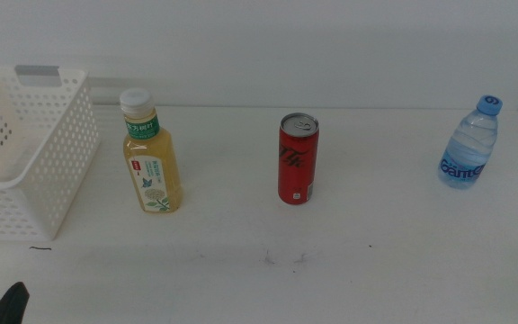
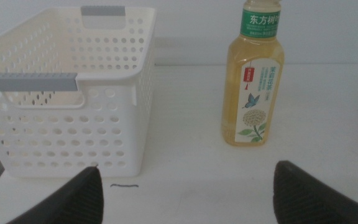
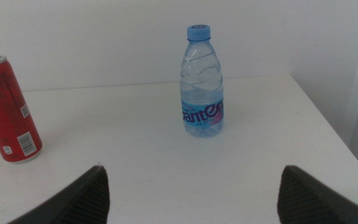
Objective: Use arms to grab the bottles and put them into the dustbin to the left of the table.
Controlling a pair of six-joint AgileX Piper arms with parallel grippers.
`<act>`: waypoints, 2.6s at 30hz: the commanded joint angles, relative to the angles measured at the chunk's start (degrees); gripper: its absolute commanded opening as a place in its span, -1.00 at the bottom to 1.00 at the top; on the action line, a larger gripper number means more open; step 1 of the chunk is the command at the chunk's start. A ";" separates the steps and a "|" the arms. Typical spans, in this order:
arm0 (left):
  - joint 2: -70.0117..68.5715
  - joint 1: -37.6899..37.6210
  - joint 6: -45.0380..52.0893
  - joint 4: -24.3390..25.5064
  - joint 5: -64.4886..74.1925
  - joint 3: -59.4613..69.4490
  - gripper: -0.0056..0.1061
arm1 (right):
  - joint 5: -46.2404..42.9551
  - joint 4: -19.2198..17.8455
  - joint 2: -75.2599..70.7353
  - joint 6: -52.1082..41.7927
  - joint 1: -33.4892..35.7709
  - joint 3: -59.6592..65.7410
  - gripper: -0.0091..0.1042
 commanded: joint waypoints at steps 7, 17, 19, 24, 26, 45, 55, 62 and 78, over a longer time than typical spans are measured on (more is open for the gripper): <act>18.83 -10.50 -0.32 0.69 -22.13 -0.02 0.78 | -0.72 -0.59 -0.27 -0.16 -0.53 0.18 0.72; 63.88 -38.43 -0.57 -2.53 -74.54 -0.02 0.78 | -0.72 -0.59 -0.27 -0.16 -0.53 0.18 0.72; 70.49 -41.61 -0.57 -3.71 -81.30 -0.02 0.78 | -0.72 -0.59 -0.27 -0.16 -0.53 0.18 0.72; 79.74 -43.17 -0.67 -2.81 -85.80 -0.02 0.78 | -0.72 -0.59 -0.27 -0.16 -0.53 0.18 0.72; 80.84 -43.17 -1.63 -2.81 -85.80 -0.02 0.78 | -0.72 -0.59 -0.27 -0.16 -0.53 0.18 0.72; 85.53 -42.91 -2.70 -2.36 -78.03 -12.02 0.78 | -0.72 -0.59 -0.27 -0.16 -0.53 0.18 0.72; 106.01 -37.91 -6.96 2.49 -84.75 -28.01 0.78 | -0.72 -0.59 -0.27 -0.16 -0.53 0.18 0.72; 114.13 -36.16 -9.96 7.40 -83.08 -38.28 0.78 | -0.72 -0.59 -0.27 -0.16 -0.53 0.18 0.72; 124.67 -36.16 -11.47 9.38 -79.08 -51.84 0.78 | -0.72 -0.59 -0.27 -0.16 -0.53 0.18 0.72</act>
